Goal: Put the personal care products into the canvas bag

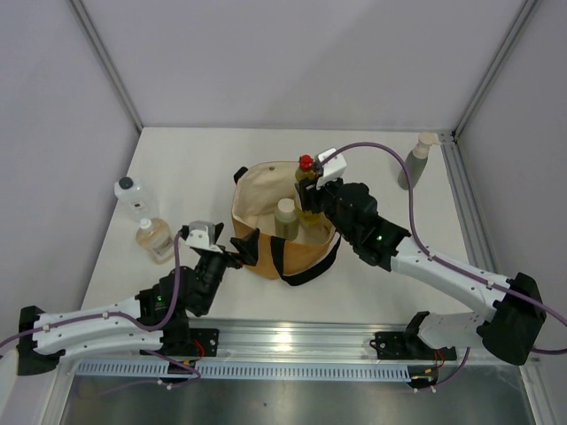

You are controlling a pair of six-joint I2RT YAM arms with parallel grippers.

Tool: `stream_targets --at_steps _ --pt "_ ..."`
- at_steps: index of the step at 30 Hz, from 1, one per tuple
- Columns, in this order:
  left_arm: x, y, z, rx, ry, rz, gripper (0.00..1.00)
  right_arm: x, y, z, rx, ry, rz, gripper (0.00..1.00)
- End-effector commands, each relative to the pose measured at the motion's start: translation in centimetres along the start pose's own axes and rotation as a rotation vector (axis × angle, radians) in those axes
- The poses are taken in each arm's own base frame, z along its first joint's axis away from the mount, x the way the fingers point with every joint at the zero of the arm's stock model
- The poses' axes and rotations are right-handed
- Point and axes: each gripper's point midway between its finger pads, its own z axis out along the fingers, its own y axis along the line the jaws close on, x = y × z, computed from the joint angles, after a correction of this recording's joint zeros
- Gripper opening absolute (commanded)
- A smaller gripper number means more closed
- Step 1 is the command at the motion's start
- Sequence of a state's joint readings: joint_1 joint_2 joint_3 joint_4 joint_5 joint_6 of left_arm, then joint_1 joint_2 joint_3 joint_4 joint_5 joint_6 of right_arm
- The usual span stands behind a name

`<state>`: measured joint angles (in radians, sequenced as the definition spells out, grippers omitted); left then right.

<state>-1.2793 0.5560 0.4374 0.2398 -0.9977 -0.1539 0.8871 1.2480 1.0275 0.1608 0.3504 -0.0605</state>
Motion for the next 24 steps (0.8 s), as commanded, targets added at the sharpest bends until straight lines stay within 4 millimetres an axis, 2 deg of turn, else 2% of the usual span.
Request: stream_targets --at_steps 1,7,24 --pt "-0.9 -0.3 0.2 0.006 -0.022 -0.040 0.99 -8.2 -0.5 -1.7 0.006 -0.307 0.119 0.00" --pt "-0.7 -0.2 0.3 -0.004 -0.020 -0.032 0.99 -5.0 -0.7 -1.0 0.036 -0.262 0.106 0.00" --pt "-0.6 -0.4 0.3 0.003 -0.015 -0.034 0.99 1.9 -0.1 1.3 0.036 -0.112 0.080 0.00"
